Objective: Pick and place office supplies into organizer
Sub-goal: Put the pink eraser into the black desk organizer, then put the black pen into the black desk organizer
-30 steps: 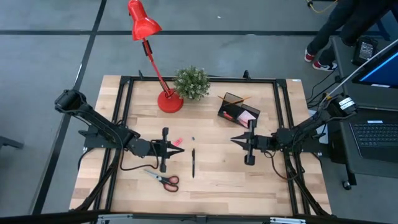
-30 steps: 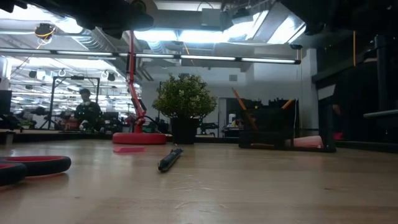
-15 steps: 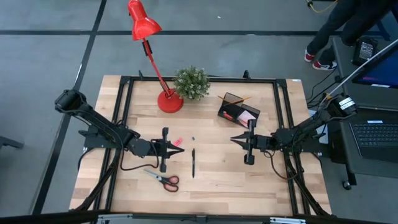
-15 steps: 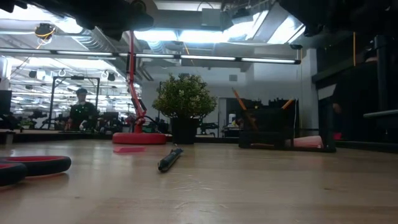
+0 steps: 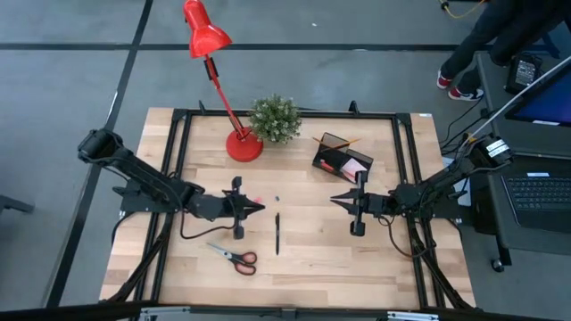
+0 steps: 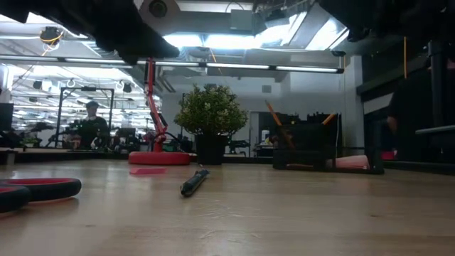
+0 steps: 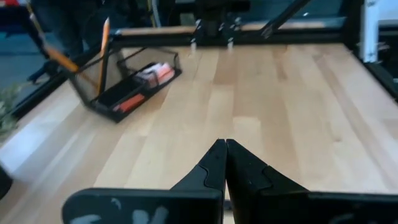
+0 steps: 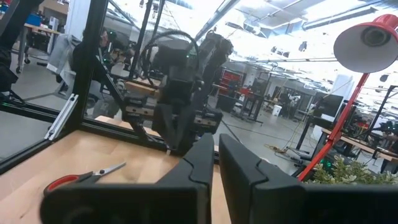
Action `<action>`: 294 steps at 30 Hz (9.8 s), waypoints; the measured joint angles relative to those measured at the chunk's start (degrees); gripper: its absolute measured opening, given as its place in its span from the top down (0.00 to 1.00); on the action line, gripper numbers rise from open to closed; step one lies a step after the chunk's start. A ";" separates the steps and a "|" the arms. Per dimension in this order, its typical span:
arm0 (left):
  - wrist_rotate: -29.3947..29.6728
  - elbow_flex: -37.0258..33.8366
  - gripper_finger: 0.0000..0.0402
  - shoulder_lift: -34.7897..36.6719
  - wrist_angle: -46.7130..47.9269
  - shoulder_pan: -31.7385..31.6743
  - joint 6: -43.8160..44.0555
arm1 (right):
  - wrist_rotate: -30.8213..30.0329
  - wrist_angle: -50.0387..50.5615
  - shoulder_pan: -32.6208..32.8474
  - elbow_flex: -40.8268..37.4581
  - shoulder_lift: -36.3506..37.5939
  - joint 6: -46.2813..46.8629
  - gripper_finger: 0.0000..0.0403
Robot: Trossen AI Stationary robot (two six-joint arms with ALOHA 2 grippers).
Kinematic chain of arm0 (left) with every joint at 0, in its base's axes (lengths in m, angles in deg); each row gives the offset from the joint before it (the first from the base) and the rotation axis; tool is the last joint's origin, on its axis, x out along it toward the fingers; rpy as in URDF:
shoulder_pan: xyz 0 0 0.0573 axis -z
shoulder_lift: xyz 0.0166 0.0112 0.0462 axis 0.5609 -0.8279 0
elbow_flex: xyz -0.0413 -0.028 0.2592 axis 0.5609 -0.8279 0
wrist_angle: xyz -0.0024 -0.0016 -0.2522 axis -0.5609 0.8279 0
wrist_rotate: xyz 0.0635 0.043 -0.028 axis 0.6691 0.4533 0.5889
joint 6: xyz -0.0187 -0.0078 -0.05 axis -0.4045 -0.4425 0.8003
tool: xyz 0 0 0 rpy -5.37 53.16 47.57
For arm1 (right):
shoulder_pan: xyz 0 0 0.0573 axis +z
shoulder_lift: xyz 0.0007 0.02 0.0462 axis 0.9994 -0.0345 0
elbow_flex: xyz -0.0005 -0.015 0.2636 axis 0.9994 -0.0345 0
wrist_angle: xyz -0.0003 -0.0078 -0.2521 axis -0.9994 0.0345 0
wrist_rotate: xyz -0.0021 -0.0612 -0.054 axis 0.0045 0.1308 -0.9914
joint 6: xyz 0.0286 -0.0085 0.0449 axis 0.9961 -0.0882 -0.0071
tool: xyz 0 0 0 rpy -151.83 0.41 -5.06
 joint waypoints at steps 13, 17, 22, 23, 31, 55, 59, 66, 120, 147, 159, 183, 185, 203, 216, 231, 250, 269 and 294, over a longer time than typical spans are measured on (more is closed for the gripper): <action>-0.36 0.00 0.99 0.00 8.37 -5.20 9.27 | 0.00 0.00 0.00 0.02 0.00 0.00 0.93; -2.85 0.00 0.99 0.00 10.37 -6.25 11.19 | 0.00 -0.07 0.00 0.02 0.00 -0.03 0.93; -3.03 0.60 0.99 0.00 14.39 -6.25 11.71 | 0.00 -0.83 0.00 0.09 0.00 -0.09 0.93; -2.84 1.20 0.99 0.00 16.05 -6.25 12.36 | 0.00 -0.81 0.00 0.09 0.00 0.67 0.93; -2.39 8.08 0.99 -3.07 31.76 -6.27 19.19 | 0.00 -0.35 0.00 0.09 0.00 0.24 0.93; -11.75 32.22 0.93 -23.32 61.04 -9.08 33.27 | -0.02 2.35 -0.02 0.07 0.00 0.20 0.93; -14.67 32.22 0.86 -23.32 61.11 -9.24 35.53 | -0.02 3.06 -0.02 0.04 -0.02 0.20 0.93; -14.99 32.22 0.74 -23.32 61.11 -9.29 38.54 | -0.02 3.13 0.00 0.04 -0.02 1.31 0.93; -24.76 32.20 0.84 -33.70 61.02 -16.80 28.12 | -0.02 4.20 -0.01 0.04 0.00 3.87 0.93; -14.87 31.98 0.84 -23.11 56.87 -10.99 12.53 | 0.00 4.35 0.00 0.04 0.00 3.85 0.93; -12.47 29.61 0.84 -17.02 42.31 -11.30 -1.81 | 0.00 4.25 0.01 0.04 0.00 3.82 0.93; -26.12 24.87 0.84 -17.29 11.84 -20.43 -14.99 | 0.00 4.29 0.11 0.02 0.00 3.85 0.93; -26.37 24.87 0.84 -17.71 9.59 -20.61 -15.66 | 0.00 4.30 0.11 0.02 0.00 3.85 0.93; -27.13 25.31 0.84 -32.23 -12.83 -27.82 -17.06 | 0.00 3.86 0.11 0.02 0.00 4.52 0.93; -29.72 35.67 0.84 -40.48 -6.76 -32.03 -18.61 | 0.02 3.78 0.11 0.02 0.00 6.92 0.93; -26.64 40.52 0.84 -46.47 -5.97 -33.35 -20.42 | 0.02 3.87 0.11 0.02 0.00 7.02 0.93; -24.89 47.06 0.84 -52.09 2.70 -36.52 -19.19 | 0.00 3.87 0.11 0.02 0.00 6.88 0.93; -25.04 47.06 0.73 -52.04 1.20 -36.06 -20.58 | 0.02 3.89 0.11 0.02 0.00 9.10 0.93; -29.67 45.59 0.74 -29.79 24.63 -28.51 -25.68 | -0.02 5.88 1.71 0.04 -0.02 6.88 0.93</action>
